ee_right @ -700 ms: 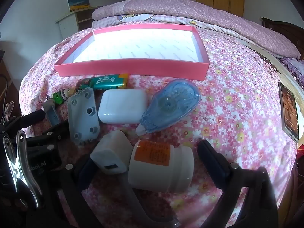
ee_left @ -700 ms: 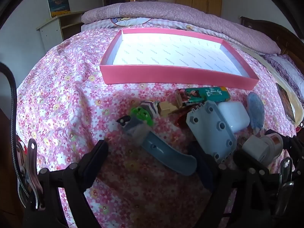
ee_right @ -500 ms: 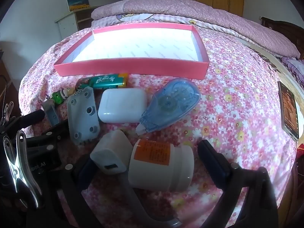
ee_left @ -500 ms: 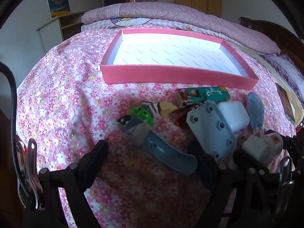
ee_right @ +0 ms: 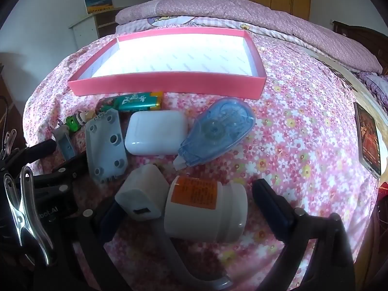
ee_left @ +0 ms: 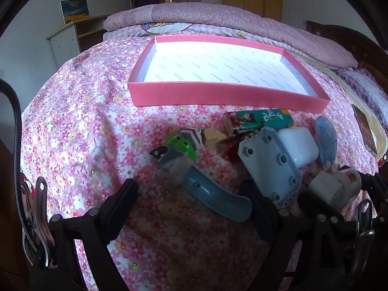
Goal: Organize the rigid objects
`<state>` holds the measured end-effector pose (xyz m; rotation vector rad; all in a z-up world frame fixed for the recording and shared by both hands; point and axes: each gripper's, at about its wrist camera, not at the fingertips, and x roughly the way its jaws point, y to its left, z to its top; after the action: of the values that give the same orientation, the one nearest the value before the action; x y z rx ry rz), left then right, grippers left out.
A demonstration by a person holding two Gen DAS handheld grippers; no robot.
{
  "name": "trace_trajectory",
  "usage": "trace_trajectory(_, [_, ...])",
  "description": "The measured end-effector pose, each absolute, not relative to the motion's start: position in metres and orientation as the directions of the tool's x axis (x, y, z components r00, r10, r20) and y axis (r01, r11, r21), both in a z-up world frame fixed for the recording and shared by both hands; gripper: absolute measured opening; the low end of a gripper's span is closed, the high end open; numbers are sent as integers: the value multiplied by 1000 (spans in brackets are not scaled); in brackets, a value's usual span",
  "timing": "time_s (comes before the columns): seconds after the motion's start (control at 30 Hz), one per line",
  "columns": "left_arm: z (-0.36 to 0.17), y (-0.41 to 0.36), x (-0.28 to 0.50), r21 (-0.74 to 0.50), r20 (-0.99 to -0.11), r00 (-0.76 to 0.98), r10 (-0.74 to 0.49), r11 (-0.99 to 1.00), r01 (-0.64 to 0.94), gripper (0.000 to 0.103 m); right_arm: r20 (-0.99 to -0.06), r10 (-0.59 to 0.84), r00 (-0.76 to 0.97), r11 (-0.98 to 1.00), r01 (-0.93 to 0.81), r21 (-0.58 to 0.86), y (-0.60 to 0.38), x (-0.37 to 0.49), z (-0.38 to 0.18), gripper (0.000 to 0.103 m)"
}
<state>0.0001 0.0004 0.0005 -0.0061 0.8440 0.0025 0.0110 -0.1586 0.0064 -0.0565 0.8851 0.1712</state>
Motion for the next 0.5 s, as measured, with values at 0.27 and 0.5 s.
trace_trajectory(0.27, [1,0,1,-3,-748,664,0,1000,-4,89,-770,129,625,984,-176,23,-158,11,6,101])
trace_trajectory(0.5, [1,0,0,-4,-749,662,-2,1000,-2,89,-769,132,626,983,-180,22,-157,10,6,101])
